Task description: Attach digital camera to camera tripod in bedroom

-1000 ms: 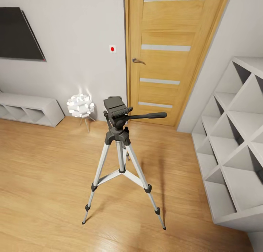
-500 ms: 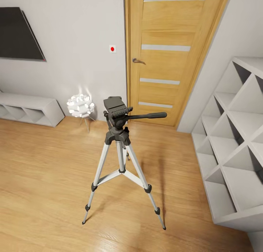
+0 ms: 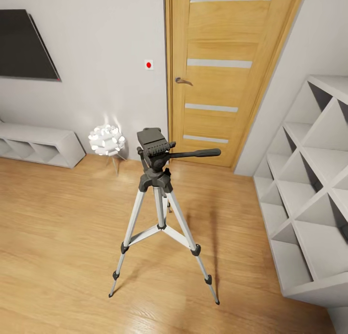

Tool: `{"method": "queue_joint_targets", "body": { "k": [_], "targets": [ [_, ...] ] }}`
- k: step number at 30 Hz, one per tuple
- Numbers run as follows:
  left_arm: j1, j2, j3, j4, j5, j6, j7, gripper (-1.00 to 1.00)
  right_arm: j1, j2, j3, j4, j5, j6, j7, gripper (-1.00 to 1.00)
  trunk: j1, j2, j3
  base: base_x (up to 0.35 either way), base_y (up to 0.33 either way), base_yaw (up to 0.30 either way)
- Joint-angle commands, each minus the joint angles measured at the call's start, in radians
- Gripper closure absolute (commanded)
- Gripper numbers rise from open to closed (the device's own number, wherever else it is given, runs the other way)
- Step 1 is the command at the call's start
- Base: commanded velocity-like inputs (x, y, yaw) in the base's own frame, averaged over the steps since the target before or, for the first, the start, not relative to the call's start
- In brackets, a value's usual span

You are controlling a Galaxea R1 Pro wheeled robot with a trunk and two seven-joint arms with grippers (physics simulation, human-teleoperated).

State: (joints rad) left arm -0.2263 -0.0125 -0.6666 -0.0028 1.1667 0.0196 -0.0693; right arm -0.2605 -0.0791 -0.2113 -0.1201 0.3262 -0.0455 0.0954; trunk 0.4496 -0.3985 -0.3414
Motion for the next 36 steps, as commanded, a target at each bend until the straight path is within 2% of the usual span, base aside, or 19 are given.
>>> {"method": "queue_joint_targets", "body": {
  "k": [1,4,5,7,8,9,10,11,15,16,17,19,21,22,23,25,29,30,36],
  "targets": [
    [-0.001,-0.001,-0.007,0.001,0.008,0.002,-0.004,1.0,0.0,0.003,-0.009,-0.08,0.008,0.014,0.006,-1.0,0.0,-0.002,-0.001,0.0,0.0,0.0],
    [-0.001,-0.001,-0.008,0.001,0.008,0.002,-0.004,1.0,0.0,0.008,-0.009,-0.224,0.002,0.076,0.009,-1.0,0.0,-0.002,-0.001,0.0,0.0,0.0],
    [-0.001,-0.001,-0.008,0.001,0.008,0.002,-0.005,1.0,0.0,0.01,-0.01,-0.331,-0.001,0.145,0.015,-1.0,0.0,-0.002,-0.001,0.0,0.0,0.0],
    [-0.001,-0.001,-0.008,0.001,0.008,0.002,-0.005,1.0,0.0,0.012,-0.01,-0.44,-0.005,0.23,0.027,-1.0,0.0,-0.002,-0.001,0.0,0.0,0.0],
    [-0.001,-0.001,-0.008,0.001,0.008,0.002,-0.005,1.0,0.0,0.013,-0.01,-0.603,-0.008,0.372,0.06,-1.0,0.0,-0.002,-0.001,0.0,0.0,0.0],
    [-0.001,-0.001,-0.008,0.001,0.008,0.002,-0.005,1.0,0.0,0.015,-0.01,-0.711,-0.01,0.467,0.092,-1.0,0.0,-0.002,-0.001,0.0,0.0,0.0],
    [-0.001,-0.002,-0.008,0.001,0.008,0.002,-0.005,1.0,0.0,0.016,-0.01,-0.764,-0.011,0.514,0.111,-1.0,0.0,-0.002,-0.001,0.0,0.0,0.0],
    [-0.001,-0.002,-0.008,0.001,0.008,0.002,-0.005,1.0,0.002,0.024,-0.01,-0.915,-0.012,0.644,0.171,-1.0,0.0,-0.002,-0.001,0.0,0.0,0.0],
    [-0.001,-0.003,-0.007,0.001,0.008,0.002,-0.005,1.0,-0.02,0.04,-0.009,-1.15,-0.013,0.884,0.292,-1.0,0.0,-0.002,-0.001,0.0,0.0,0.0],
    [-0.001,-0.002,-0.008,0.001,0.008,0.002,-0.005,1.0,-0.033,0.041,-0.009,-1.17,-0.013,0.91,0.306,-1.0,0.0,-0.002,-0.001,0.0,0.0,0.0],
    [-0.001,-0.002,-0.007,0.001,0.008,0.002,-0.006,1.0,-0.086,0.043,-0.008,-1.215,-0.013,0.978,0.343,-1.0,0.0,-0.002,-0.001,0.0,0.0,0.0],
    [-0.001,-0.002,-0.007,0.001,0.008,0.002,-0.006,1.0,-0.134,0.045,-0.008,-1.232,-0.013,1.02,0.367,-1.0,0.0,-0.002,-0.001,0.0,0.0,0.0],
    [-0.001,-0.001,-0.007,0.001,0.007,0.002,-0.006,1.0,-0.253,0.05,-0.006,-1.25,-0.014,1.093,0.414,-1.0,0.0,-0.002,-0.001,0.0,0.0,0.0],
    [-0.001,0.0,-0.007,0.001,0.006,0.002,-0.006,1.0,-0.312,0.053,0.001,-1.256,-0.014,1.093,0.444,-1.0,0.0,-0.002,-0.001,0.0,0.0,0.0],
    [-0.001,0.001,-0.006,0.0,0.006,0.002,-0.006,1.0,-0.363,0.055,0.017,-1.263,-0.014,1.093,0.484,-1.0,0.0,-0.002,-0.001,0.0,0.0,0.0],
    [-0.001,0.002,-0.006,0.0,0.005,0.002,-0.006,1.0,-0.417,0.056,0.057,-1.283,-0.014,1.093,0.566,-1.0,0.0,-0.002,-0.001,0.0,0.0,0.0],
    [-0.001,0.003,-0.006,0.0,0.003,0.002,-0.006,1.0,-0.451,0.055,0.113,-1.318,-0.013,1.093,0.691,-1.0,0.0,-0.002,-0.001,0.0,0.0,0.0],
    [-0.001,0.003,-0.006,0.0,0.002,0.002,-0.006,1.0,-0.459,0.051,0.14,-1.332,-0.012,1.093,0.747,-1.0,0.0,-0.002,-0.001,0.0,0.0,0.0],
    [-0.001,0.003,-0.007,0.0,0.0,0.002,-0.006,1.0,-0.471,0.038,0.252,-1.354,-0.011,1.093,0.889,-1.0,0.0,-0.002,-0.001,0.0,0.0,0.0]
  ]
}}
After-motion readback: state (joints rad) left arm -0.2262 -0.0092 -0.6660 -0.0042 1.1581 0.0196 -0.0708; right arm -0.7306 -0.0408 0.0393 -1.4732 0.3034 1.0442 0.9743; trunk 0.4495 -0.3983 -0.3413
